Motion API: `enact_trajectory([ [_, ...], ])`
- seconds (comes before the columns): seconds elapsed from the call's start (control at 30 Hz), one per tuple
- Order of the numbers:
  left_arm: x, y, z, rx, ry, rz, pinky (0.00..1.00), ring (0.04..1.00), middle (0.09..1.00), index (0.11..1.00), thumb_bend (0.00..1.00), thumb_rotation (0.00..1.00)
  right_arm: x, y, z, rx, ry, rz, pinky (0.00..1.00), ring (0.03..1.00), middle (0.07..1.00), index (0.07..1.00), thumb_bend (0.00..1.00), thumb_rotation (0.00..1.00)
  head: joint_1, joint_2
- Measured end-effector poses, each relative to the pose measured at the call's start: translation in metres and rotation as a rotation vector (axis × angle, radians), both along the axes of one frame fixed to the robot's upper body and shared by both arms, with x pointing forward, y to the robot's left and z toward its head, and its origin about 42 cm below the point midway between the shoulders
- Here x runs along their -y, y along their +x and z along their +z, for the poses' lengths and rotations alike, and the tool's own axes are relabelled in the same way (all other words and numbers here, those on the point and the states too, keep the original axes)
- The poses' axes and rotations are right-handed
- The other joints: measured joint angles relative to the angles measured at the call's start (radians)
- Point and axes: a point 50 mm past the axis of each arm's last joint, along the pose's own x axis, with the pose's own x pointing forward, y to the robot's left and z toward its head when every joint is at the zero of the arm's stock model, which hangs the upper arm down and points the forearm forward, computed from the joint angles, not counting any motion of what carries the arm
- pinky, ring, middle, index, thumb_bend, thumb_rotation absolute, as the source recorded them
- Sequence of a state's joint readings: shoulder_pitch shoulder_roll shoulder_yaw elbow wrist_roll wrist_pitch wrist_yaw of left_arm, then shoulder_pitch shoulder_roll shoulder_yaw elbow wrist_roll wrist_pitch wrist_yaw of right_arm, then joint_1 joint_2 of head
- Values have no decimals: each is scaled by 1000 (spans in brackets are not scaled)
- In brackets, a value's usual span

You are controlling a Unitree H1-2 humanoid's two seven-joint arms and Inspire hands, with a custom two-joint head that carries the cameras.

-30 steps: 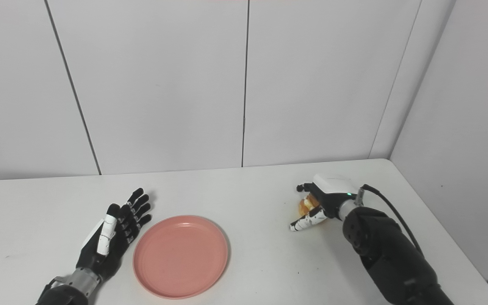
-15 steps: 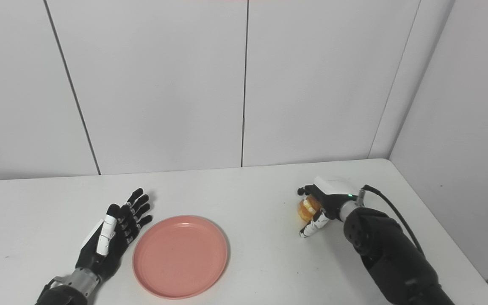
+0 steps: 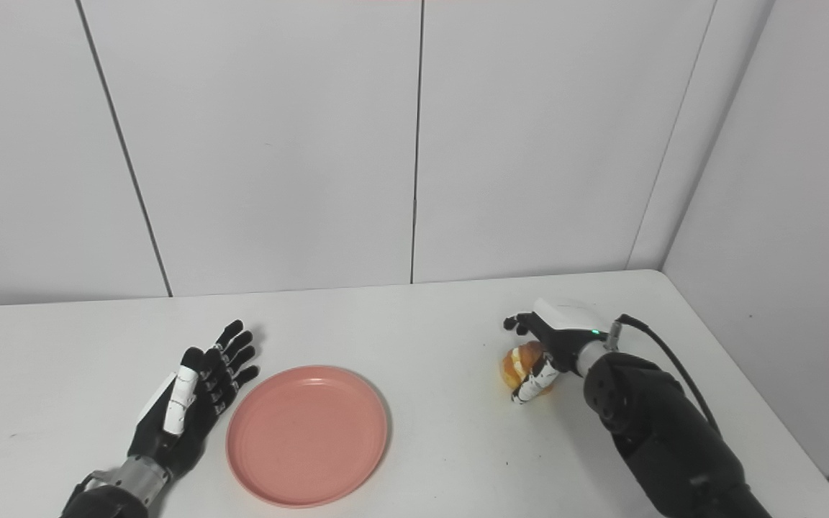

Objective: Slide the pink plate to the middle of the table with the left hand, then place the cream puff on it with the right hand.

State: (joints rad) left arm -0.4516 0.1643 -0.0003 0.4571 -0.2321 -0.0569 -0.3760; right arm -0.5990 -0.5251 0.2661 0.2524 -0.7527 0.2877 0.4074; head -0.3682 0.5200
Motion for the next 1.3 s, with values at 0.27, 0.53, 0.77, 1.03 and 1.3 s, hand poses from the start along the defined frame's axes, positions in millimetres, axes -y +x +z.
enact_trajectory([
  [0.27,-1,0,0,0,2,1,954,1000,1000,1000,924,952,0,3,0,-10,-24,-3,385,432,525,502,521,0,0,5],
  [0.53,-2,0,0,-2,0,0,978,1000,1000,1000,922,949,-3,5,5,-57,-77,-18,868,685,650,480,519,107,-2,6],
  [0.77,-2,0,0,-2,1,-1,963,1000,1000,1000,920,950,-4,5,8,-69,-87,-23,424,475,537,440,522,3,-3,6],
  [1.03,-2,-1,0,-1,2,-2,957,1000,1000,1000,923,952,-14,-6,19,-54,-72,26,405,461,540,444,515,0,2,6],
  [1.3,-1,-1,1,0,2,-2,955,1000,998,1000,913,954,-43,-22,56,64,-62,141,347,434,491,485,524,0,15,5],
])
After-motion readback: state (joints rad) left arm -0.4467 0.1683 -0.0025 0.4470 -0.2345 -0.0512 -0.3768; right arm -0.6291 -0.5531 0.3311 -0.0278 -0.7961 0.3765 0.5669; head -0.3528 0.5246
